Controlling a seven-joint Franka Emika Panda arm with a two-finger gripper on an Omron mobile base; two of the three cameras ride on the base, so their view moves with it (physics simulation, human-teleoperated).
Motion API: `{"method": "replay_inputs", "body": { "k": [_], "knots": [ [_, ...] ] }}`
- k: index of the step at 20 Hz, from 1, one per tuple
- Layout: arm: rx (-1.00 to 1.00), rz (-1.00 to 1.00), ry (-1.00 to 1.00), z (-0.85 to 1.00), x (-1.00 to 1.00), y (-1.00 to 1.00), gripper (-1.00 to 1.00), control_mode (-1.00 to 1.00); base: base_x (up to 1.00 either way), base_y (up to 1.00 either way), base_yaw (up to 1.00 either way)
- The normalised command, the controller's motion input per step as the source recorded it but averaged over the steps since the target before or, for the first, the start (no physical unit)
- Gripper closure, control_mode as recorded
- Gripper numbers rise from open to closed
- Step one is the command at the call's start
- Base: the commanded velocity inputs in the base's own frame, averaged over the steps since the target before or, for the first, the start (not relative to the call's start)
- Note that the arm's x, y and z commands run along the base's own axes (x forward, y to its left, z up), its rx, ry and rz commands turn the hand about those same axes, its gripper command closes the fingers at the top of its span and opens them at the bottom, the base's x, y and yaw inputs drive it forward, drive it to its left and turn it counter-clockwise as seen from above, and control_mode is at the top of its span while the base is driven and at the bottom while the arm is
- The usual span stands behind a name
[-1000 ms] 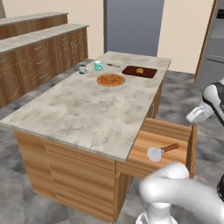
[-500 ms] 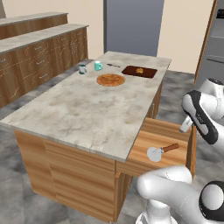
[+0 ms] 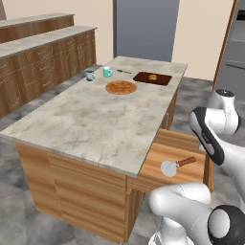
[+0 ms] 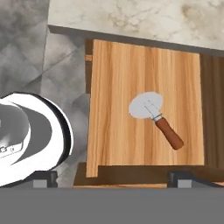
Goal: Take the pizza cutter from the drawer on the right and place it on the dining counter for cutting.
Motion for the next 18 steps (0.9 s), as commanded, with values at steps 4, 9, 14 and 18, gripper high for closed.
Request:
{"method": "replay_inputs", "body": {
  "k": [4,9,14,18],
  "knots": [
    [0.0,0.28,0.0,-0.16,0.13,-0.21,-1.0,-1.0,0.0,0.0,0.0],
    [-0.05,0.26,0.0,-0.37,0.24,-0.1,-1.0,-1.0,0.0,0.0,0.0],
    [-0.13,0.33,0.0,-0.42,0.11,-0.16,-1.0,-1.0,0.0,0.0,0.0],
    [-0.04,0.2,0.0,-0.36,0.19,-0.03,-1.0,-1.0,0.0,0.0,0.0]
  ]
}}
